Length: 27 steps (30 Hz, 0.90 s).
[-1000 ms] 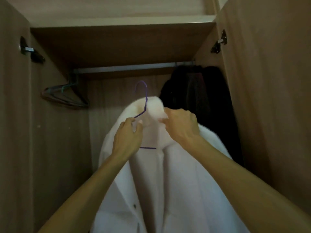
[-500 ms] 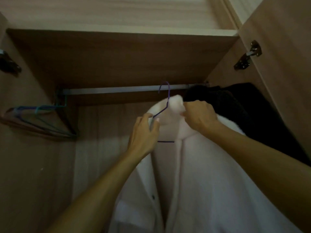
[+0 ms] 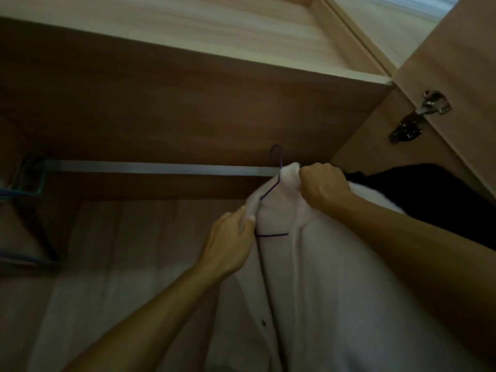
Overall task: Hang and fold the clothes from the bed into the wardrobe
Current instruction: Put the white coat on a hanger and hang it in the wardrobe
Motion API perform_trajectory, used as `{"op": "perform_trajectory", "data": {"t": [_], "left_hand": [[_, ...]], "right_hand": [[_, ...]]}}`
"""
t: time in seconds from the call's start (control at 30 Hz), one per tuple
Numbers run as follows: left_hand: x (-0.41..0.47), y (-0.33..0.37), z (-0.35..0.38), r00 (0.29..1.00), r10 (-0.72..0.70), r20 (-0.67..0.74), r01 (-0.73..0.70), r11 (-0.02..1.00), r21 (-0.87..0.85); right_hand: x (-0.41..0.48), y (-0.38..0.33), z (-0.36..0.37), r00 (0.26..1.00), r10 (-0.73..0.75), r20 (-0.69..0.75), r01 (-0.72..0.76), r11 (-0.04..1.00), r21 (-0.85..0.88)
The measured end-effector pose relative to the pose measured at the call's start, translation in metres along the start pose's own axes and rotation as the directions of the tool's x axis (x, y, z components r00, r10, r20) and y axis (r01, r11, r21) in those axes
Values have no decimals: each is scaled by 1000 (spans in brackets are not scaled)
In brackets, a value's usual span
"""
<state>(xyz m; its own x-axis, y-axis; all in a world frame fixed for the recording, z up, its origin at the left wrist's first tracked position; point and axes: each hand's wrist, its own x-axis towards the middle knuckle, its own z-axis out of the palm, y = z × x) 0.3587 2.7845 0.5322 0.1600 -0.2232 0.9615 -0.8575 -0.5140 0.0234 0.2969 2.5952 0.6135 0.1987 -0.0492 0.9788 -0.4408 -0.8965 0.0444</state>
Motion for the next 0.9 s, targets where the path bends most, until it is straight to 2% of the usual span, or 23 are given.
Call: {"op": "perform_trajectory", "data": {"t": [0.37, 0.5, 0.7, 0.9], "left_hand": [[24, -12, 45, 995, 77, -60, -78, 997, -2], [28, -10, 52, 992, 96, -76, -98, 995, -17], [15, -25, 63, 998, 58, 11, -57, 995, -85], [-5, -30, 64, 1000, 5, 27, -3, 998, -67]], "right_hand": [[26, 6, 43, 999, 19, -30, -20, 998, -53], [29, 4, 55, 1000, 28, 14, -26, 995, -92], [27, 0, 61, 998, 40, 52, -31, 985, -171], [8, -11, 65, 990, 39, 138, -11, 979, -201]]}}
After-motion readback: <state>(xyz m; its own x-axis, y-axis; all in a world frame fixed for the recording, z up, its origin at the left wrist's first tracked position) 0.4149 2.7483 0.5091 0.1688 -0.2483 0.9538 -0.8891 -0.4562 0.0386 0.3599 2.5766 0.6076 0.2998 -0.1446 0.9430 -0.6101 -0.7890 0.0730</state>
